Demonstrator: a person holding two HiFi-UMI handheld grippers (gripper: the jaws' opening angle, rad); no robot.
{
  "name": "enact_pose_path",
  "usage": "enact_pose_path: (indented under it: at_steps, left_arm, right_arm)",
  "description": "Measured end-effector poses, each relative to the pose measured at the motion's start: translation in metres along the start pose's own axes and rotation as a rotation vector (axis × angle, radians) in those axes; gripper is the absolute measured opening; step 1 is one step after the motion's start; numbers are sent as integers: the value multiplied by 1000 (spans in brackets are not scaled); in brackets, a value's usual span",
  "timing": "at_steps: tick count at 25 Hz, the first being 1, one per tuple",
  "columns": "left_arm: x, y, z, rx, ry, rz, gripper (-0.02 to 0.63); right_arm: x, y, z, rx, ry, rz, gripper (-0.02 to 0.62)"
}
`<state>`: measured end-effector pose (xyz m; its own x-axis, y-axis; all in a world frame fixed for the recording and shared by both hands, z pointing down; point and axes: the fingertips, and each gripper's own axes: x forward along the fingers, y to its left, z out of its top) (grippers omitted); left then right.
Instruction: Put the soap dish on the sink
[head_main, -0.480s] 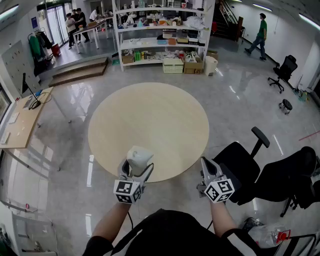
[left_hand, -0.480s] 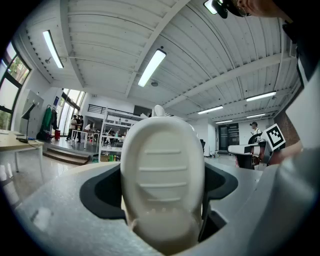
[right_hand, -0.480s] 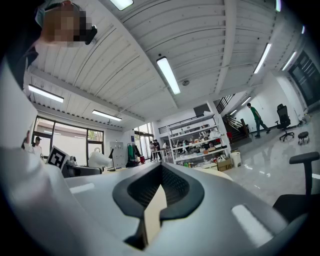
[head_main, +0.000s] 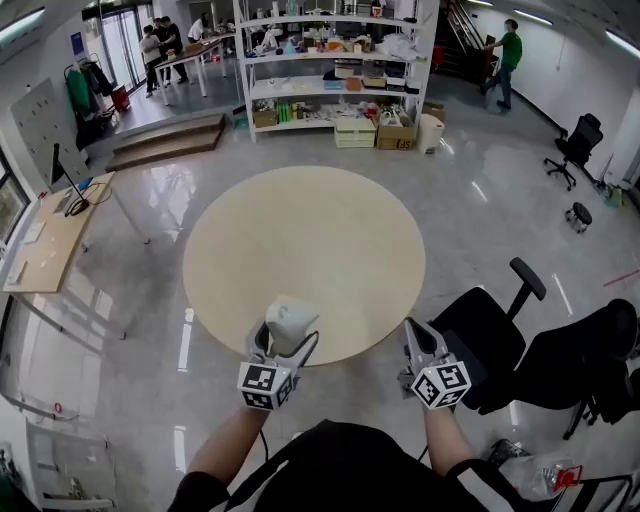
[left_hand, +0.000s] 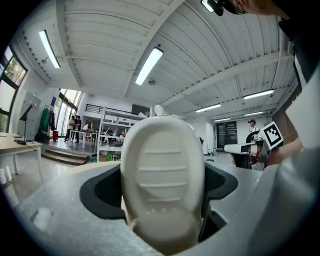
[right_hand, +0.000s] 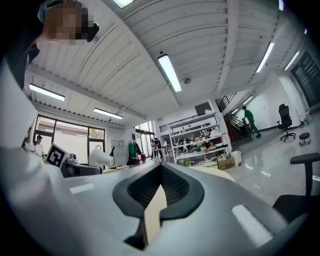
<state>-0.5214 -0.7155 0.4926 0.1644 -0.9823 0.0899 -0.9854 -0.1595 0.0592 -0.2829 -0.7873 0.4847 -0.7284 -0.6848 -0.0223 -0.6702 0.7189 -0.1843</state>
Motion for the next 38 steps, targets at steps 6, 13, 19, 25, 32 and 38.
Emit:
enact_pose_path:
  at_steps: [6,13,19,25,32,38]
  left_arm:
    - [-1,3,-3,-14,12,0,466]
    - [2,0,-2,-7,17,-11,466]
    - [15,-23,-3,-5,23,-55,466]
    - [37,-59,2,7,25,-121,466]
    - [79,-128,0,-3,24,-241,466]
    - [104,-187,-2,-20,13,-359,466]
  right_arm:
    - [0,-1,-1,7,1,-3,5]
    - [-5,-3,2,34,-13,-8,5]
    - [-27,-21,1,39,-18,-55,5]
    - [-57,-48,9,48,-45,-122,5]
    - [-111,-96,16,37,-56,-229,6]
    - [-160,-129,21,17,-65,-333,6]
